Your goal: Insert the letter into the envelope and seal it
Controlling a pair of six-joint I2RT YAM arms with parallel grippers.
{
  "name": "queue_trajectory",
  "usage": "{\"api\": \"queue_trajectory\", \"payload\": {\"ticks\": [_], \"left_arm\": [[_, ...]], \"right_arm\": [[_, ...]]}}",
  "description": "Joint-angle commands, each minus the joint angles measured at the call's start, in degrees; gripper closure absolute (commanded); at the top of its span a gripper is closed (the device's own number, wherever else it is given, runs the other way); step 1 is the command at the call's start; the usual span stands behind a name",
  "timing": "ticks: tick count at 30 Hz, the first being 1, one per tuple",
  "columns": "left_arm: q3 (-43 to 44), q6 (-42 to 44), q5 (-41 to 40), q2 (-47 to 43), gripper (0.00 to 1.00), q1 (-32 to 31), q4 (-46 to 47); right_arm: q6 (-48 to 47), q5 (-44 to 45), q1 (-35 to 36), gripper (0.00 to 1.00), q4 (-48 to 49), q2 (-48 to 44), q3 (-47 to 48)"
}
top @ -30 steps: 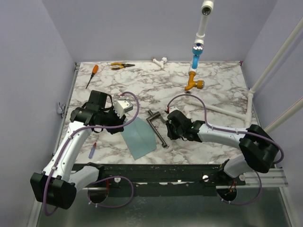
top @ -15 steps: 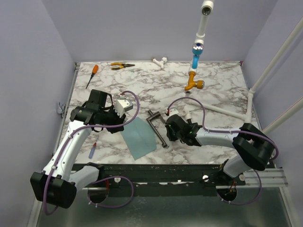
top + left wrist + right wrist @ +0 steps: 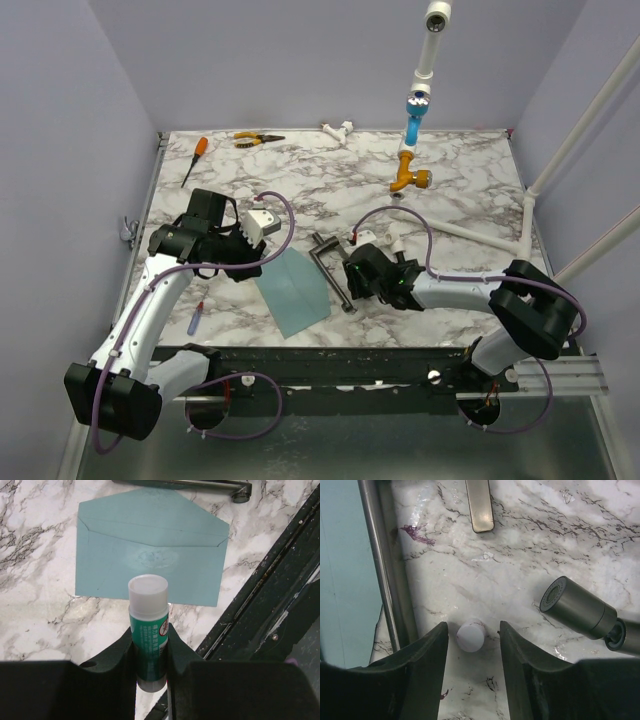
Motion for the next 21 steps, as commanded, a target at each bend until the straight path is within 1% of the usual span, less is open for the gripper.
{"api": "queue_trajectory", "payload": {"ticks": [1, 4, 8, 11, 12, 13, 14, 17, 19, 21], "left_arm": [[1.45, -0.24, 1.75, -0.12, 1.0, 0.19, -0.25], [1.75, -0.04, 2.03, -0.11, 1.0, 0.13, -0.49], [2.77, 1.68, 4.65, -0.3, 1.0, 0.17, -2.66], [4.04, 4.36, 7.98, -1.09, 1.0, 0.14, -6.21], [4.44, 5.33, 9.15, -1.6, 1.0, 0.11, -7.37], [4.84, 6.76, 10.31, -2.26, 1.0, 0.11, -8.79], [5.31, 8.15, 11.78, -2.78, 1.0, 0.11, -10.19], [6.93, 13.57, 16.03, -4.38, 1.0, -0.11, -15.82], [7.63, 15.62, 17.83, -5.05, 1.0, -0.41, -18.4], [7.91, 15.84, 18.27, -5.67, 1.0, -1.04, -19.34]], "right_arm": [[0.74, 2.88, 0.31, 0.46, -5.86, 0.12, 1.06], [0.09, 1.1, 0.31, 0.37, -8.43, -1.23, 4.15], [-3.01, -6.96, 0.31, 0.29, -11.33, -4.88, 9.36], [-4.6, -11.63, 0.31, 0.19, -12.37, -8.71, 12.34], [-5.26, -14.1, 0.32, 0.1, -12.11, -10.27, 12.89], [-5.91, -16.55, 0.3, 0.05, -11.69, -11.59, 13.3], [-6.48, -20.05, 0.31, 0.02, -10.83, -13.16, 13.61], [-7.55, -31.25, 0.27, 0.02, -6.19, -16.87, 14.35], [-6.11, -40.14, 0.42, 0.02, 1.62, -19.07, 13.49], [-2.78, -44.3, 0.48, 0.01, 9.47, -20.48, 12.28]]}}
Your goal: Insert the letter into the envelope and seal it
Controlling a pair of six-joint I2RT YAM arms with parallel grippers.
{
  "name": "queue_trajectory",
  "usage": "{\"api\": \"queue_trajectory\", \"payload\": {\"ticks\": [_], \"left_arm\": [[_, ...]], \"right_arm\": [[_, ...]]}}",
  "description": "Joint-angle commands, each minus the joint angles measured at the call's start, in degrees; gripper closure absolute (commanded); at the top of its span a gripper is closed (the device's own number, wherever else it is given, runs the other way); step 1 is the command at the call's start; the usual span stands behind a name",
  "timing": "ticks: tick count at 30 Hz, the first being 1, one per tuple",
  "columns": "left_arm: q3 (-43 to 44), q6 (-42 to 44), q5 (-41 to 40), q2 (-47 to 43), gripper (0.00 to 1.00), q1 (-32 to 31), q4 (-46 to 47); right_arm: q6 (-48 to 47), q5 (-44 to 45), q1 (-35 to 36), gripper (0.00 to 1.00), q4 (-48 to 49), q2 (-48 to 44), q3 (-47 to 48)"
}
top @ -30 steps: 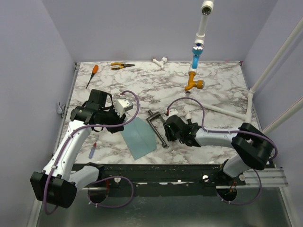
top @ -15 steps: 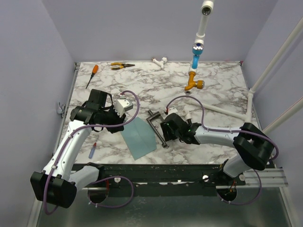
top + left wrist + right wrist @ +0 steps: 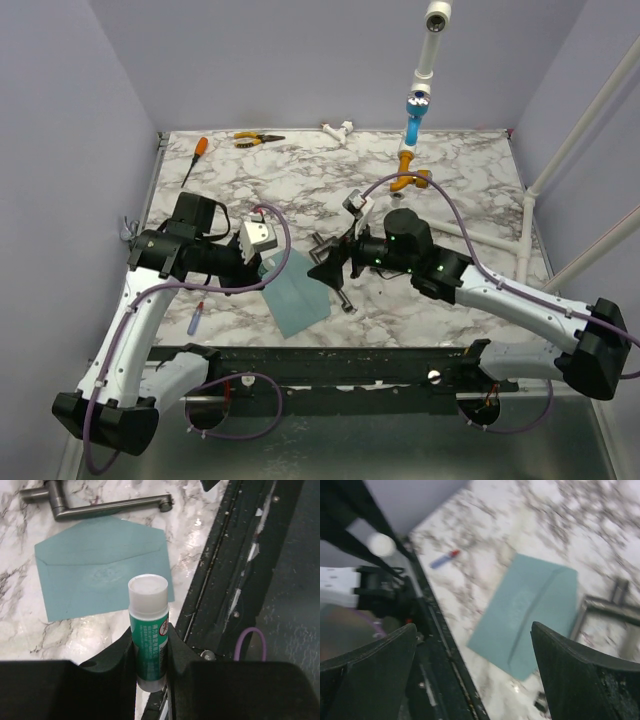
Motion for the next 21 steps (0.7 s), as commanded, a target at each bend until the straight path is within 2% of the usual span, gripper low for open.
{"api": "queue_trajectory", "payload": {"ticks": [1, 5, 8, 12, 14, 17, 21], "left_arm": [[2.11, 6.02, 7.21, -2.49, 1.0, -1.35, -7.54], [2.35, 5.37, 7.59, -2.57, 1.0, -2.46, -7.55], [2.88, 4.7, 7.31, -2.16, 1.0, -3.48, -7.39], [3.04, 4.46, 7.13, -2.56, 1.0, -3.86, -7.26], [2.91, 4.45, 6.9, -2.53, 1.0, -3.88, -7.15], [2.91, 4.19, 6.6, -1.98, 1.0, -4.06, -6.96], [2.76, 4.2, 7.04, -2.01, 1.0, -4.25, -6.93]], "right_arm": [[4.21, -17.48, 0.53, 0.01, 16.48, -2.71, -0.87], [8.49, -19.69, 1.42, 0.01, 23.01, 1.14, 1.13], [10.2, -19.39, 2.39, 0.07, 23.27, 4.83, 4.44], [10.95, -21.01, 3.8, 0.07, 24.32, 8.13, 6.47], [10.33, -22.0, 4.91, 0.07, 23.12, 9.75, 8.16], [5.9, -20.43, 7.76, 0.1, 15.81, 12.39, 12.74], [5.12, -20.14, 9.19, 0.22, 15.1, 14.77, 13.84]]}}
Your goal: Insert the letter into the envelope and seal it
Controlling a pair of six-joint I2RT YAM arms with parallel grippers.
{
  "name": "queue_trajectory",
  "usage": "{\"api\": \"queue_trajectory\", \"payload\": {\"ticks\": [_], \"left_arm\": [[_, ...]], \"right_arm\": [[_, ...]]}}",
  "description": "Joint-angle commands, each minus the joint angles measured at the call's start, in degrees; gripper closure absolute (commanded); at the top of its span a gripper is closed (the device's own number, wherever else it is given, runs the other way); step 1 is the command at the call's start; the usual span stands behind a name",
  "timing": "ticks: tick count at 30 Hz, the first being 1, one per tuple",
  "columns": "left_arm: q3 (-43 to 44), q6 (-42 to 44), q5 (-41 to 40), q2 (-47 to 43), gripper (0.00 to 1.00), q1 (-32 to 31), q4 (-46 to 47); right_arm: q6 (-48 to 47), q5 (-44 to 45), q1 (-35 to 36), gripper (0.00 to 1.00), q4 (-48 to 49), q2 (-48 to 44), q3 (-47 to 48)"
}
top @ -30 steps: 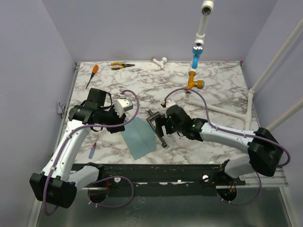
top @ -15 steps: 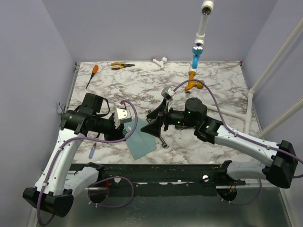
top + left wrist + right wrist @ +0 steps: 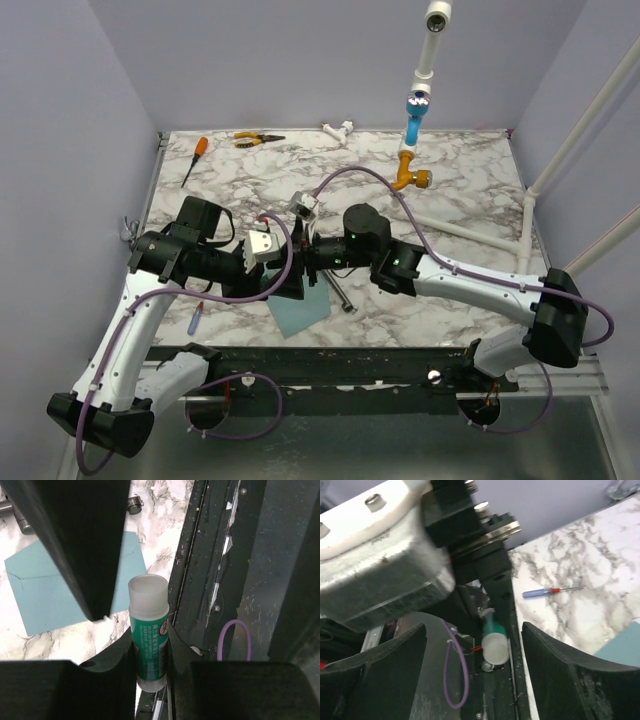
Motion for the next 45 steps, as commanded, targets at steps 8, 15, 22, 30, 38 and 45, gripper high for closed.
{"api": "queue_trajectory", "payload": {"ticks": [8, 15, 22, 30, 38, 45], "left_arm": [[0.61, 1.42, 2.41, -0.58, 1.0, -0.48, -0.5], [0.35, 1.8, 2.7, -0.71, 1.0, -0.49, -0.42], [0.8, 1.89, 2.64, -0.64, 1.0, -0.48, -0.5], [5.18, -1.73, -1.08, -1.67, 0.46, -0.32, -0.52], [9.8, 2.94, -4.34, -4.15, 0.36, 0.66, -7.56], [11.05, -0.08, 0.95, -1.53, 0.36, 0.57, -6.12]], "right_arm": [[-2.16, -1.02, 1.32, 0.37, -1.55, 1.64, 0.52], [-2.75, 0.02, 1.34, 0.57, -4.31, 2.57, 1.55], [-3.88, 1.16, 1.32, 0.91, -5.76, 2.57, 1.83], [-3.87, 5.72, 0.26, 0.99, -7.75, -1.67, 1.94], [-9.02, -2.53, 0.01, 0.99, -6.85, -6.12, 1.58], [-10.47, -1.81, 0.02, 0.99, -7.62, -4.74, 3.44]]}}
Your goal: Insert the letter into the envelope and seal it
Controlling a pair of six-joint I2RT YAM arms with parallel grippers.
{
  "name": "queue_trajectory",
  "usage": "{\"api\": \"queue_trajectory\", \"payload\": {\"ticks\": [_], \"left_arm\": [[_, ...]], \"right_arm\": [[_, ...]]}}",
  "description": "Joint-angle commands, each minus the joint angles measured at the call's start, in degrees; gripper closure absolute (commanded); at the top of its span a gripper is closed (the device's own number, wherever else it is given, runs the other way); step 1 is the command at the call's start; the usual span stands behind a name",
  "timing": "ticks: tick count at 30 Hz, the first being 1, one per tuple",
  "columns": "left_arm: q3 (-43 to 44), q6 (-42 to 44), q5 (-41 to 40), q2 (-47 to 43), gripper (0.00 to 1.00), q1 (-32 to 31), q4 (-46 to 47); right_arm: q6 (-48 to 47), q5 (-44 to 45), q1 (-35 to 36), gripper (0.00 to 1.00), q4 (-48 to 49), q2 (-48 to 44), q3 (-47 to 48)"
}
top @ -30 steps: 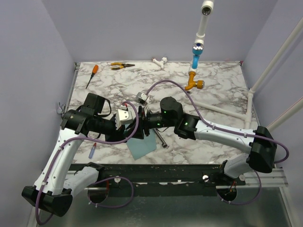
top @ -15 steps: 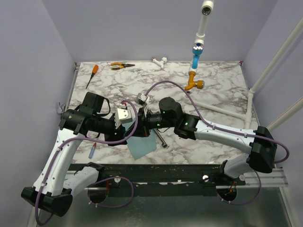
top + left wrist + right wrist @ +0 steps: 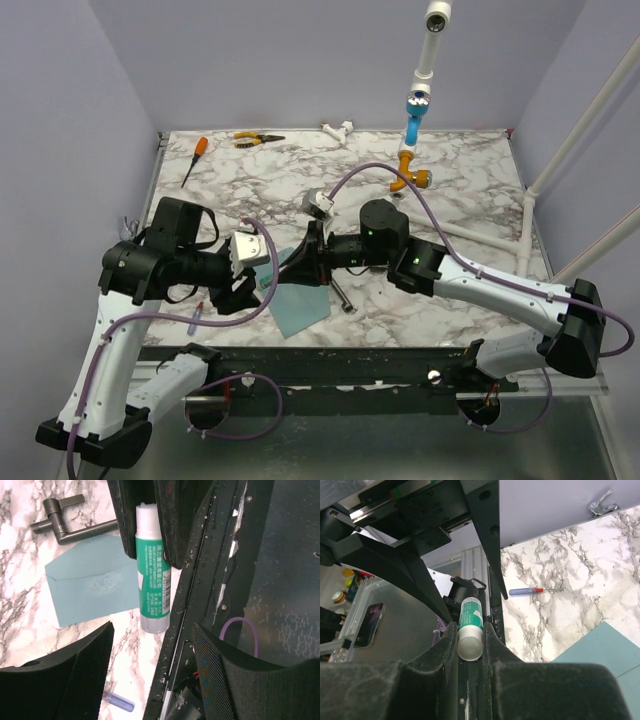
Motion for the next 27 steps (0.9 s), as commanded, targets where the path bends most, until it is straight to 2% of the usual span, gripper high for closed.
{"api": "queue_trajectory", "payload": {"ticks": [1, 9, 13, 15, 17, 18, 22, 27], "left_arm": [[1.96, -0.92, 3.96, 2.56, 0.37, 0.16, -0.63], [2.36, -1.03, 3.93, 4.7, 0.43, 0.07, -0.33], [3.07, -0.83, 5.51, 4.93, 0.52, 0.07, -0.3], [3.03, -0.33, 6.26, 4.78, 0.63, 0.02, -0.44], [2.81, 0.6, 6.54, 4.72, 0.83, 0.06, -0.87], [2.73, 0.8, 6.38, 4.77, 1.0, 0.07, -1.06], [2.7, -1.77, 3.05, 4.0, 1.0, 0.07, 1.26], [2.89, -9.35, -10.54, 1.73, 1.0, -0.25, 9.45]], "right_arm": [[-2.15, -1.64, 0.11, 0.99, -0.32, 1.12, 2.73], [-1.95, -1.76, 0.12, 1.0, 1.28, 0.09, 2.4], [-1.92, -2.02, 0.11, 0.99, 1.35, 0.34, 2.65], [-1.72, -2.19, 0.13, 0.99, 1.71, 0.52, 2.75], [-1.49, -2.22, 0.11, 0.99, 2.01, 0.49, 2.77], [-1.25, -1.85, 0.13, 0.99, 2.23, 0.53, 2.73], [2.19, 2.41, 0.11, 0.99, 3.0, 1.13, 2.62], [14.02, 13.63, 0.07, 0.99, 2.64, 6.09, 5.38]]}}
